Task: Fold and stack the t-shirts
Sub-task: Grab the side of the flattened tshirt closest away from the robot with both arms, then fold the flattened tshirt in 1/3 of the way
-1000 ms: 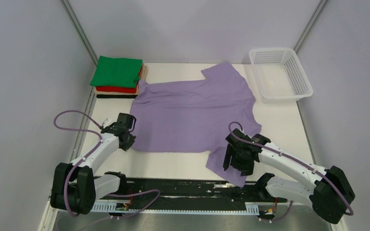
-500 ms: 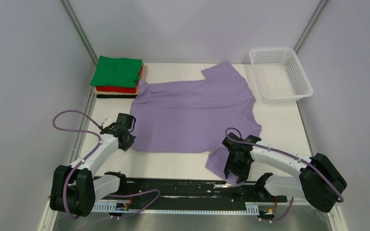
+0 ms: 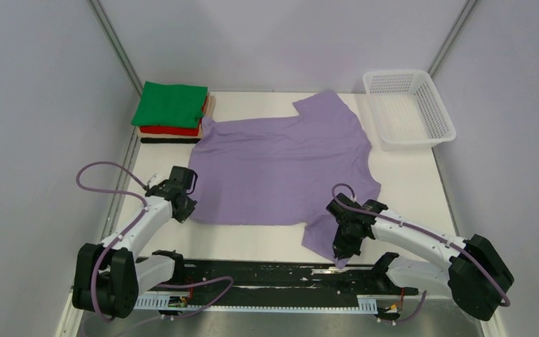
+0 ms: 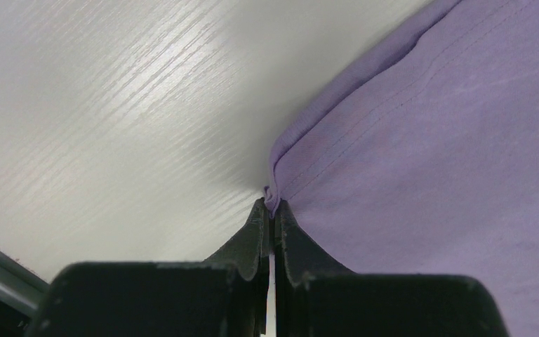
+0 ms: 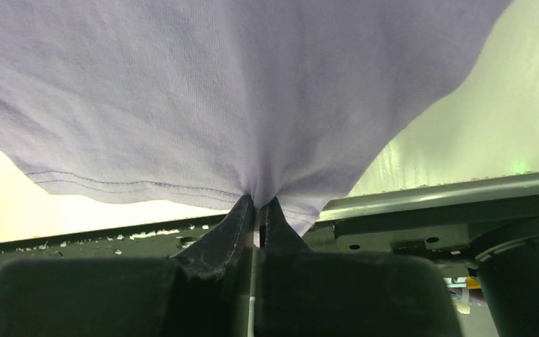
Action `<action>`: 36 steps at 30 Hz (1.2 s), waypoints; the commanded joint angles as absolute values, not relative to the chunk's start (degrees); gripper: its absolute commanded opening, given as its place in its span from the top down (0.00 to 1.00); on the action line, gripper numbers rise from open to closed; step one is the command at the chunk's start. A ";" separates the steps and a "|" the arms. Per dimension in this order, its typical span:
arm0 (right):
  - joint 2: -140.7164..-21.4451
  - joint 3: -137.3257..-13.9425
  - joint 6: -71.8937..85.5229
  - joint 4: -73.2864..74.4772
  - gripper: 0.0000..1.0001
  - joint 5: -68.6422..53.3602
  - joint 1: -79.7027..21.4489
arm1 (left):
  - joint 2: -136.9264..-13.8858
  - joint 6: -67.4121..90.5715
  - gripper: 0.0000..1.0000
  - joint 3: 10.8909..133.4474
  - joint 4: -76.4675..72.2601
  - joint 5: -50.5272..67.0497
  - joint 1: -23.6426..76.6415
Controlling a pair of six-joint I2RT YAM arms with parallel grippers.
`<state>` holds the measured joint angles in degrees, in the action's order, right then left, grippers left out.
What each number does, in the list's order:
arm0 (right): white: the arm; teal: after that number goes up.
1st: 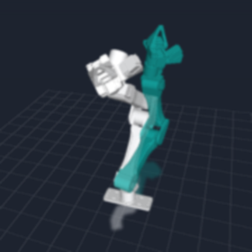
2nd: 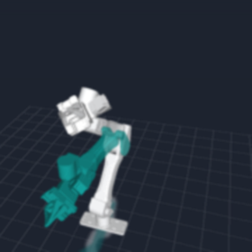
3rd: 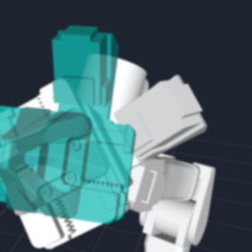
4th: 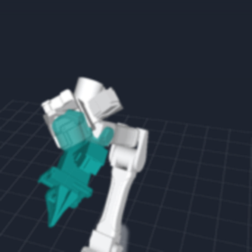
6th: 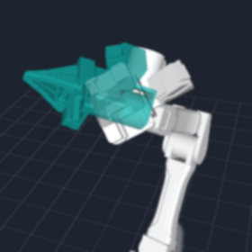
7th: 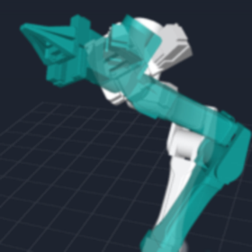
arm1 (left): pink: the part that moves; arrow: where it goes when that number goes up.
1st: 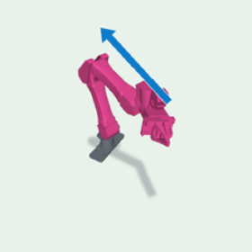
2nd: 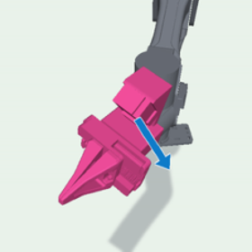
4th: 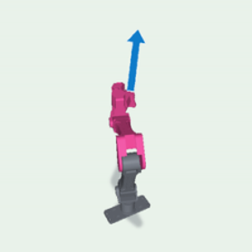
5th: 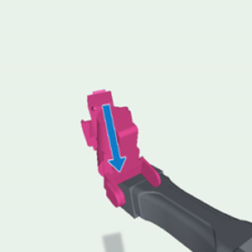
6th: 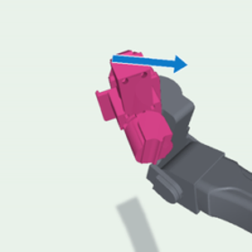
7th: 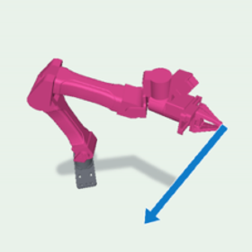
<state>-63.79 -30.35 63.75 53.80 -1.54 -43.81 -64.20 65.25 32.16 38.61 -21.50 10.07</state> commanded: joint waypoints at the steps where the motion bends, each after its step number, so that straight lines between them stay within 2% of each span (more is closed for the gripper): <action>1: -60.26 -32.96 62.03 59.58 1.00 -1.44 -43.77 | -60.13 65.30 1.00 33.93 44.43 -23.13 9.76; 15: -51.86 -33.62 61.96 70.48 1.00 -10.21 -45.28 | -49.01 66.40 1.00 30.72 53.62 -19.86 9.76; 28: -52.44 -40.03 56.40 58.62 1.00 -0.10 -40.78 | -51.05 64.35 1.00 33.65 46.83 -15.85 9.76; 30: -53.46 -42.23 55.05 58.33 1.00 4.62 -39.60 | -52.27 64.31 1.00 34.88 45.80 -15.86 9.76; 36: -56.52 -45.90 47.50 51.80 1.00 1.67 -31.74 | -57.67 63.61 1.00 38.92 43.54 -15.93 9.76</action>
<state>-55.07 -42.41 53.84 58.37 1.48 -36.40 -55.42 64.53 34.79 46.89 -15.38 10.02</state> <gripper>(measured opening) 0.013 0.011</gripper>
